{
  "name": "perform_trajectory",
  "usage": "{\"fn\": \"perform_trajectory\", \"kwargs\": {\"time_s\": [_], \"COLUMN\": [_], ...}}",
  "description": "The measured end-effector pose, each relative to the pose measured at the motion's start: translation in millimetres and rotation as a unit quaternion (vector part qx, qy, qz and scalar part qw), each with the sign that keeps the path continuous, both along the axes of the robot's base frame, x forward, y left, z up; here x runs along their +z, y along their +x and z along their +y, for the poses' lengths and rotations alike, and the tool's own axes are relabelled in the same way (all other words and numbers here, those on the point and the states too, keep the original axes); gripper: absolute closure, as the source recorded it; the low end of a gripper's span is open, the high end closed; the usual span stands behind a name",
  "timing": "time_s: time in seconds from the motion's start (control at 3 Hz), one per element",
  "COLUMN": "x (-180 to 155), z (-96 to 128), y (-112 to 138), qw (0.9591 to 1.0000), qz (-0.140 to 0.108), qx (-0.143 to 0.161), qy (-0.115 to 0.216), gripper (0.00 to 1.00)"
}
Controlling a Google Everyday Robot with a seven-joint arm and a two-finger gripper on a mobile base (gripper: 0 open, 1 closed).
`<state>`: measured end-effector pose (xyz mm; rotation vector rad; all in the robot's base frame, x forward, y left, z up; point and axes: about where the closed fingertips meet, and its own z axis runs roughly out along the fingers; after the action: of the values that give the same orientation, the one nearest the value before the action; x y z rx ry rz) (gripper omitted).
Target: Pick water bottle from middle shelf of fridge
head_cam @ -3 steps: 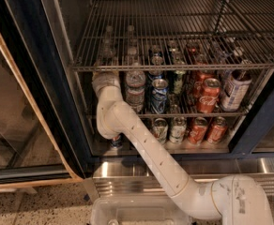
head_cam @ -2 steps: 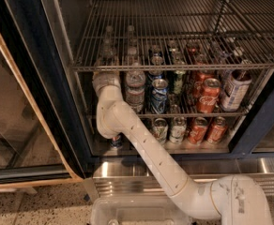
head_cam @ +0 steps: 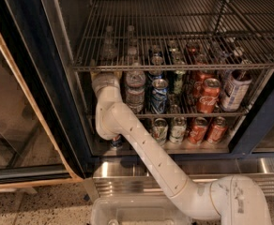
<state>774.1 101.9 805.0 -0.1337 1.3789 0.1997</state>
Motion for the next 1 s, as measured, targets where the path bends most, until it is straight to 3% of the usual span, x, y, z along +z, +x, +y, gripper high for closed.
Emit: {"fn": "perform_trajectory", "kwargs": {"time_s": [0.33,0.67,1.0], "x": [-1.3,-2.6,-3.1], "z": [0.0,-0.7,-2.6], "y": [-1.6,-0.1,4.5], "qw": [1.0,1.0,0.9999], "qz": [0.001,0.004,0.008], "qx": [-0.001,-0.002,-0.006], "qy": [0.001,0.0,-0.002], "gripper": [0.12,0.22,0.22]}}
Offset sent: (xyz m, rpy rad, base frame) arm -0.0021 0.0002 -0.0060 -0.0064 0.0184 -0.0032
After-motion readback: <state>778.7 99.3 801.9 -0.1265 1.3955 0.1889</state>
